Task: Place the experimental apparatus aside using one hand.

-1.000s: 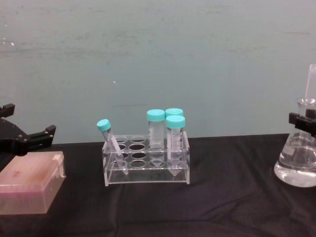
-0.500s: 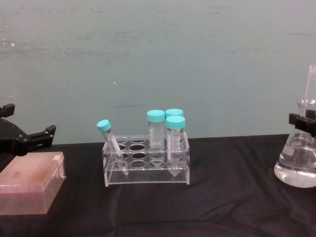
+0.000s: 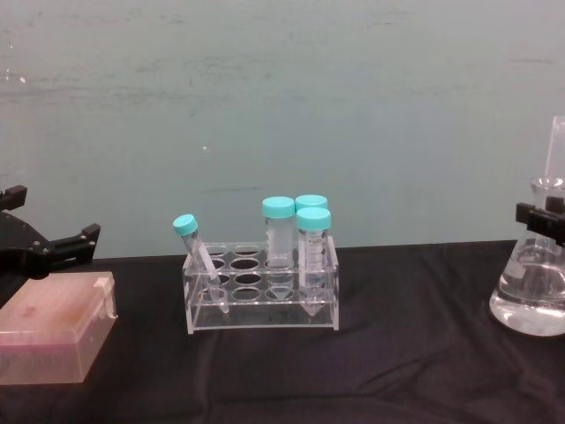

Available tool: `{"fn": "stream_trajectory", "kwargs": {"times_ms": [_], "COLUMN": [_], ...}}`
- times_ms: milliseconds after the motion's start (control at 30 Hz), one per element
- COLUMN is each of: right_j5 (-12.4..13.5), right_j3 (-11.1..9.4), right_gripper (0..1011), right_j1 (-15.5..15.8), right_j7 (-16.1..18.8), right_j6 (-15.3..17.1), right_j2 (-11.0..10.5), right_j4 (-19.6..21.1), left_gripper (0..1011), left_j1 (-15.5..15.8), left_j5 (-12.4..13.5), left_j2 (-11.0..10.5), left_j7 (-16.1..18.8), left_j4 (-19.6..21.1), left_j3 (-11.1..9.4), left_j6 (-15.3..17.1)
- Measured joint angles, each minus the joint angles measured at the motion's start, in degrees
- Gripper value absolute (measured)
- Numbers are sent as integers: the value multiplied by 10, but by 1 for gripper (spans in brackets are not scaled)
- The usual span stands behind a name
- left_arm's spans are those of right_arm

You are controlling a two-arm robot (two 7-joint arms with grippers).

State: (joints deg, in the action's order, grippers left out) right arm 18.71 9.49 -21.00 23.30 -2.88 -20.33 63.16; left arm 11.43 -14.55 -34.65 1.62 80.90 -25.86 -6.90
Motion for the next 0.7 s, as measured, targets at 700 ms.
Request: {"fn": "stream_trajectory", "kwargs": {"times_ms": [700], "right_j5": [-1], "right_j3": [1], "right_gripper": [772], "right_j1": [1], "right_j7": [0], "right_j6": [2], "right_j2": [0], "right_j4": [0], "left_gripper": [1000], "left_j1": [0], "left_j5": [0], "left_j2": [0], "left_j7": [0], "left_j4": [0], "left_j3": [0], "left_j6": [0]}}
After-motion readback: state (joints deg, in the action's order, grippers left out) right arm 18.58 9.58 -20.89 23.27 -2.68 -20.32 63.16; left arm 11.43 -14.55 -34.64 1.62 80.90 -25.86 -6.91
